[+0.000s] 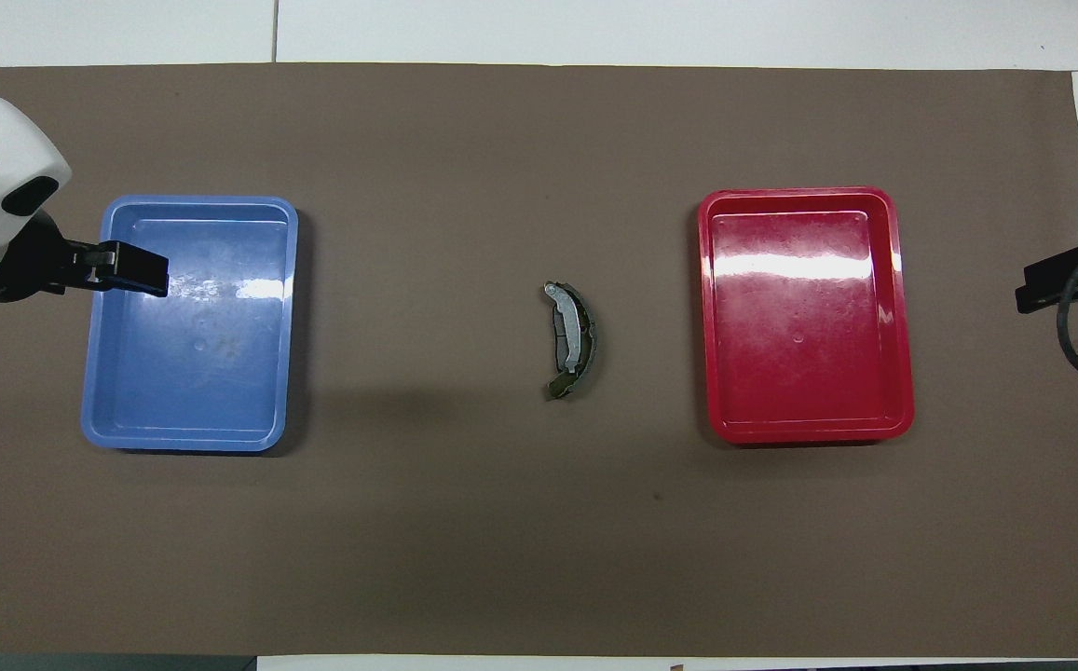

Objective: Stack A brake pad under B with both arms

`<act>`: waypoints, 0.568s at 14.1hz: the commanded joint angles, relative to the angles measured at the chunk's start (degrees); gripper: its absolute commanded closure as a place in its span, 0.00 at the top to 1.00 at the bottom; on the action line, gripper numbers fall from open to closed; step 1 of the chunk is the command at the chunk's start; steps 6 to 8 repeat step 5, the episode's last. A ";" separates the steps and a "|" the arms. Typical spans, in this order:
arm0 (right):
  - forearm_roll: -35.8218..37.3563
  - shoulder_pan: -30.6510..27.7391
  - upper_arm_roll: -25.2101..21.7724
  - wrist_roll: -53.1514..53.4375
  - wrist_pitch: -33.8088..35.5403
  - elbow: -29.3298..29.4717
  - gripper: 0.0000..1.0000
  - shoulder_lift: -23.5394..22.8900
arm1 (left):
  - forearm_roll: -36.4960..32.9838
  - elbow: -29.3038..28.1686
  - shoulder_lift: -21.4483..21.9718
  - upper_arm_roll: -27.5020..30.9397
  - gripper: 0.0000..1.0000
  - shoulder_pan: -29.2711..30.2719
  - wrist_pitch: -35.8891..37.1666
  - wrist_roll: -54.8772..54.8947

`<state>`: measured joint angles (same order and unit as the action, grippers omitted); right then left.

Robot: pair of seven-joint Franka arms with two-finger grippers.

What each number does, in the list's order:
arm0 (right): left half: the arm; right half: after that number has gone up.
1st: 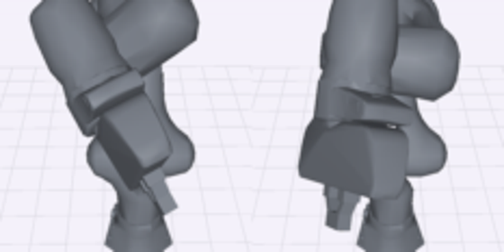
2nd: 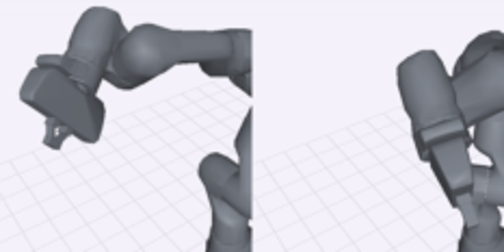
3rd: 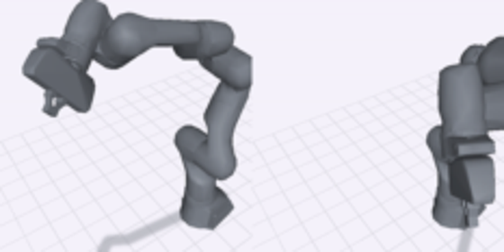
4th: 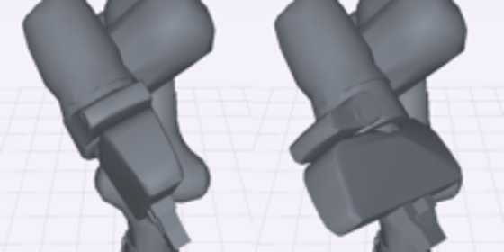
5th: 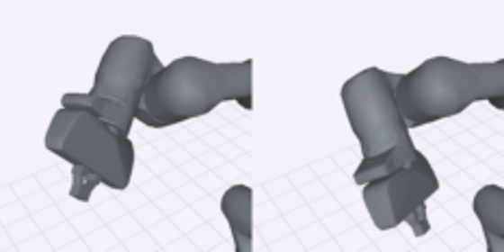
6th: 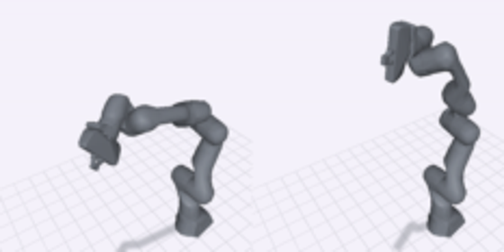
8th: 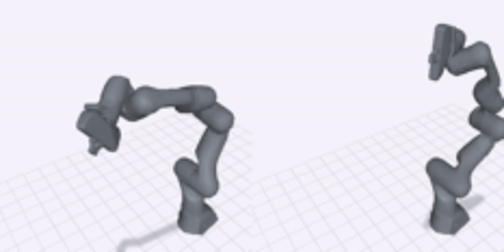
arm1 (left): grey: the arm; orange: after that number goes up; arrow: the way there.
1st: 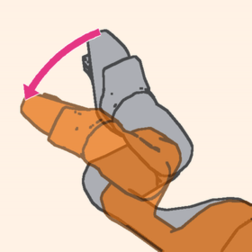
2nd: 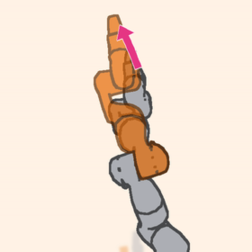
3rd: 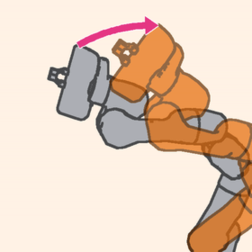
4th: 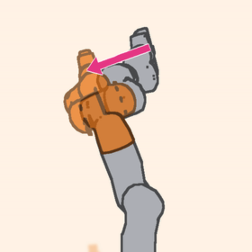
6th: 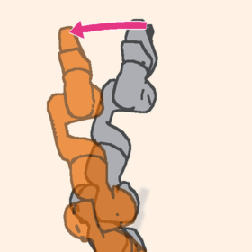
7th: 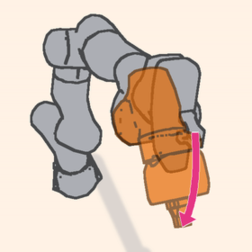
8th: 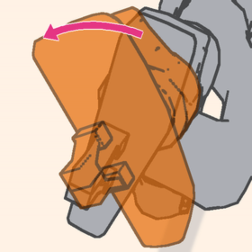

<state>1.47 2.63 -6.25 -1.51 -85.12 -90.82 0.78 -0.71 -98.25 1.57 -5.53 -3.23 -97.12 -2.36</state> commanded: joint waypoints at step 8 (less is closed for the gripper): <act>-0.86 -0.44 0.45 1.07 -0.75 -0.23 1.00 0.19 | 0.80 -0.98 1.07 -0.97 1.00 1.12 0.26 0.07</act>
